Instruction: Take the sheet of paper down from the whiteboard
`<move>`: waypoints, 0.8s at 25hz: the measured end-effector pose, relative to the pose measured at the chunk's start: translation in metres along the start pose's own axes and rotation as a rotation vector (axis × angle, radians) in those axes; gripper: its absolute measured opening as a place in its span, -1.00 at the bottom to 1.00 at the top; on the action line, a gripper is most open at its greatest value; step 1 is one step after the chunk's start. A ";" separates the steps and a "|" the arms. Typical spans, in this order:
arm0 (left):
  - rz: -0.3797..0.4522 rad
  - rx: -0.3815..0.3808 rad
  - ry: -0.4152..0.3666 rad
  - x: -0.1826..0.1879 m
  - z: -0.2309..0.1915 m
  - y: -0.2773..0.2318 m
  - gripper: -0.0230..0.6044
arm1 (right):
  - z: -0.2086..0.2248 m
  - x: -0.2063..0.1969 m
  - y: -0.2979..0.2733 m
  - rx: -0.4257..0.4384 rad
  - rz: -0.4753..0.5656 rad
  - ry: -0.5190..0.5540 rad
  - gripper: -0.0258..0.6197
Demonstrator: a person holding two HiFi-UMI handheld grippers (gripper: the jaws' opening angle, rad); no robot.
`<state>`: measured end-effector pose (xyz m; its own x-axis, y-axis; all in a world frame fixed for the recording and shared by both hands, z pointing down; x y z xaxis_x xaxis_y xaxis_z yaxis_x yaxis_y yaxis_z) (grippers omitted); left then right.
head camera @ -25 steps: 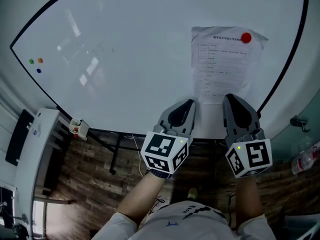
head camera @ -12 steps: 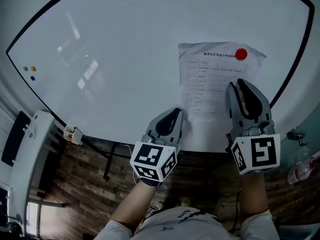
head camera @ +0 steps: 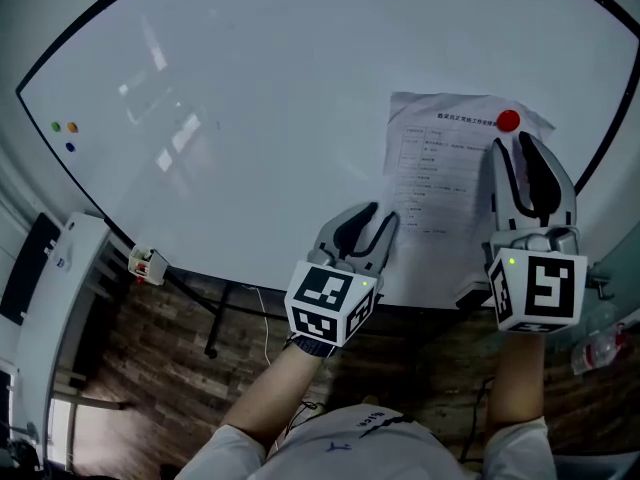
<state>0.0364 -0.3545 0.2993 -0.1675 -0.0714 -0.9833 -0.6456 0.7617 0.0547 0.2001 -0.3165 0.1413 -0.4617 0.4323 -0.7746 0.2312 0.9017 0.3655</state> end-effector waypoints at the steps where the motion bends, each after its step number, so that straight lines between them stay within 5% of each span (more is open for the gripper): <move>1: -0.004 -0.010 -0.002 0.000 0.000 -0.001 -0.57 | 0.000 0.000 -0.002 -0.002 0.000 0.005 -0.54; 20: 0.032 -0.055 0.000 0.008 0.002 -0.026 -0.79 | 0.005 -0.007 -0.026 -0.072 -0.060 0.091 -0.47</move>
<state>0.0529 -0.3734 0.2901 -0.1886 -0.0474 -0.9809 -0.6800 0.7269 0.0956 0.2021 -0.3431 0.1349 -0.5492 0.3737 -0.7475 0.1399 0.9229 0.3586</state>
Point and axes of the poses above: the fingertips, and each gripper's own axes: y backward along the fingers, z to its right, x out of its top, the point moved 4 cm from there along y, backward along the fingers, and after that the axes turned 7 degrees about y, right-handed, at the moved point
